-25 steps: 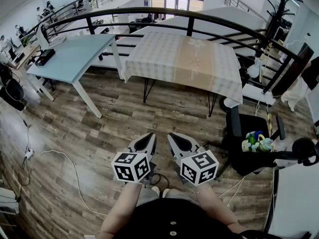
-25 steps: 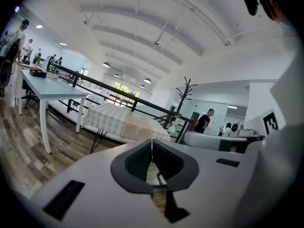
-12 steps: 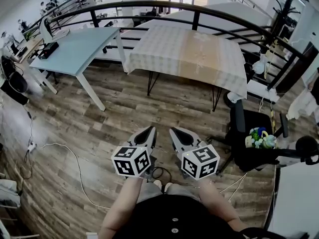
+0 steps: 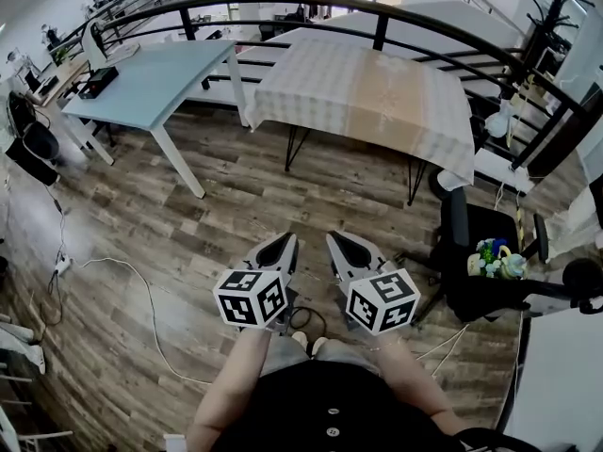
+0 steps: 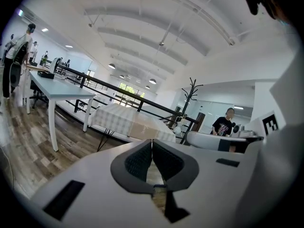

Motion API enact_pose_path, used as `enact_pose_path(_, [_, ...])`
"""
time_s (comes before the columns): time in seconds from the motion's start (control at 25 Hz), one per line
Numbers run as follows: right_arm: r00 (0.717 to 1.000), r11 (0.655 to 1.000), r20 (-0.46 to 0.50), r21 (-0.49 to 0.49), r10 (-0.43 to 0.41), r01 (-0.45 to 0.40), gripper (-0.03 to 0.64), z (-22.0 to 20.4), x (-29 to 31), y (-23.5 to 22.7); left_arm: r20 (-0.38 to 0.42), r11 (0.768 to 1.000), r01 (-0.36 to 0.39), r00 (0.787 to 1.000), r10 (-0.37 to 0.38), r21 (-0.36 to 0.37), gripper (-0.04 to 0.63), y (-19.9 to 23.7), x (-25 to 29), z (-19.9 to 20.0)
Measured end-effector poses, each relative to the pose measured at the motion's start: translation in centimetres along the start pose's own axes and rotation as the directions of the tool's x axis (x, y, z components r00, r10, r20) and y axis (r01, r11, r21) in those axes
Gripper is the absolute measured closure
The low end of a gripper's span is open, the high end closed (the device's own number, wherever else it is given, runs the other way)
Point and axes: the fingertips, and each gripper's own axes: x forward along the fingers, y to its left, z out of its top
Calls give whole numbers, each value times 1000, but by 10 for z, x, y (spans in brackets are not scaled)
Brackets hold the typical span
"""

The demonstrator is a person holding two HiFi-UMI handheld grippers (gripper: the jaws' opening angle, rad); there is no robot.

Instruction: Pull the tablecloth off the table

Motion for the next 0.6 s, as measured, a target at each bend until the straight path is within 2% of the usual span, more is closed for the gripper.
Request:
enact_pose_path(0.2, [999,999,2,17,44,-44,589,-4,-6,0,17,1000,-10,1000,11,-19,576,2,1,-5])
enact_pose_path(0.6, [993,994,-58,52,101,-98,589,-17,7,-7,0,998,-47,999,47,-36,577,8,12,-12])
